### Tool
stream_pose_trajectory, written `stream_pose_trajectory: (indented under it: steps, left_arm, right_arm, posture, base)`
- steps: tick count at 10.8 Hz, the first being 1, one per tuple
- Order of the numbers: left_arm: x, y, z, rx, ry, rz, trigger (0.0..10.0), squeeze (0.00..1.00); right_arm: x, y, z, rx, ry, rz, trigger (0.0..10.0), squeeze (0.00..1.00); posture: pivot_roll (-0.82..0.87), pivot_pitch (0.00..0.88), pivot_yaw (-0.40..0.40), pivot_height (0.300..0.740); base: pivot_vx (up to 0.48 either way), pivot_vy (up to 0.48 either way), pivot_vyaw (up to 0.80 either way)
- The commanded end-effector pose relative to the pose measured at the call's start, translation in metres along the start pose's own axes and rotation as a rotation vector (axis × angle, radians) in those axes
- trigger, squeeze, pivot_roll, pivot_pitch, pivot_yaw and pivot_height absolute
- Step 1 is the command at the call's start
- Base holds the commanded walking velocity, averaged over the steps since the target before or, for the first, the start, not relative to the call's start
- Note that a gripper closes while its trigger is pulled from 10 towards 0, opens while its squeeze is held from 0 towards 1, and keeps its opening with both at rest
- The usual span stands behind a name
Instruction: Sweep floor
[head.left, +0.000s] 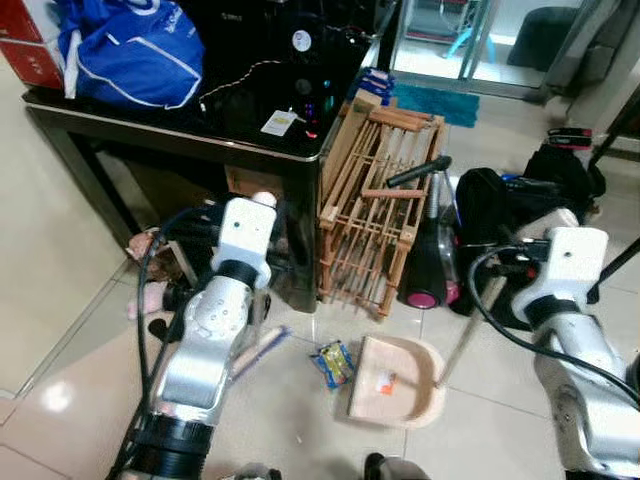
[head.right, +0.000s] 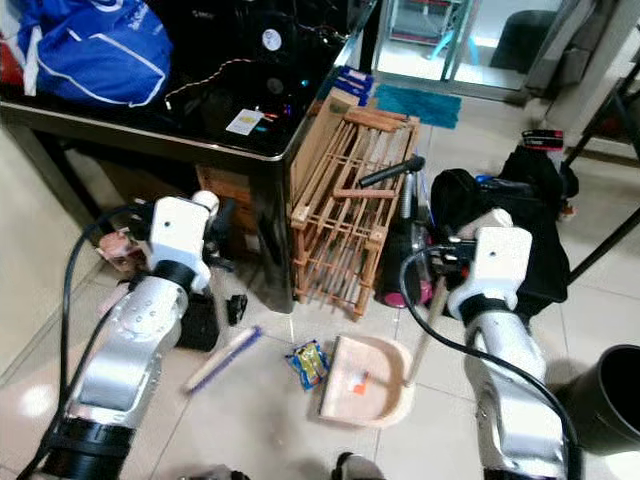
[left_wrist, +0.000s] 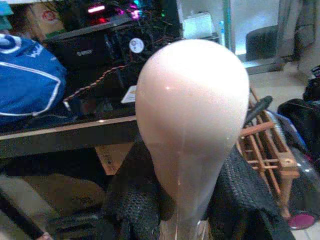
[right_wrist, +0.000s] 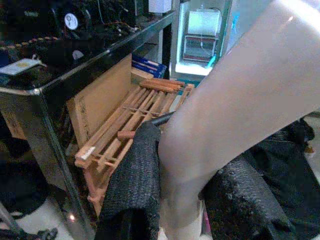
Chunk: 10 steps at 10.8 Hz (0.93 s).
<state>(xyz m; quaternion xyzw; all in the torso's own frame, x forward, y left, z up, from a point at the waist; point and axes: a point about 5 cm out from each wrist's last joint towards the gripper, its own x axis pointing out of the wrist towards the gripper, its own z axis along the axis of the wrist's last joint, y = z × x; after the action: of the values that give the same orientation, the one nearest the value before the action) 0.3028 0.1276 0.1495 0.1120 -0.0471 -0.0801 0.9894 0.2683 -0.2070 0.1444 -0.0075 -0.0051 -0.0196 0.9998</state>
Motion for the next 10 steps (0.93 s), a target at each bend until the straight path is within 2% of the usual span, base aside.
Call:
stream_pose_trajectory:
  steps: [1,2,3,4,7,10]
  left_arm:
    - [0.004,0.001,0.011,0.017,-0.044,0.008,10.0,0.00]
    - [0.005,0.002,0.012,0.018,-0.049,0.004,10.0,0.00]
    - [0.005,0.002,0.014,0.010,-0.064,-0.006,10.0,0.00]
    - [0.003,0.000,0.015,-0.010,-0.072,-0.034,10.0,0.00]
    - [0.002,0.001,0.016,-0.006,-0.073,-0.039,10.0,0.00]
    - [0.000,0.000,0.016,-0.005,-0.069,-0.044,10.0,0.00]
  right_arm:
    - [0.001,0.000,0.007,-0.005,-0.043,-0.007,0.0,0.00]
    - [0.002,0.001,0.005,0.004,-0.036,-0.008,0.0,0.00]
    - [0.005,0.002,0.000,0.000,-0.002,-0.016,10.0,0.00]
    - [0.006,0.003,-0.003,0.001,0.016,-0.018,10.0,0.00]
    - [0.007,0.008,-0.008,0.020,0.043,0.011,10.0,0.00]
    - [0.008,0.015,-0.017,0.021,0.091,0.044,10.0,0.00]
  posture:
    - [-0.03,0.054,0.027,0.740]
    - [-0.03,0.055,0.025,0.740]
    - [-0.03,0.055,0.024,0.740]
    - [-0.03,0.055,0.023,0.740]
    - [-0.03,0.055,0.025,0.740]
    - [-0.02,0.059,0.021,0.740]
  base:
    - [0.000,0.000,-0.80]
    - [0.000,0.000,-0.80]
    - [0.000,0.000,-0.80]
    - [0.000,0.000,-0.80]
    - [0.264,0.000,-0.80]
    - [0.182,0.000,0.00]
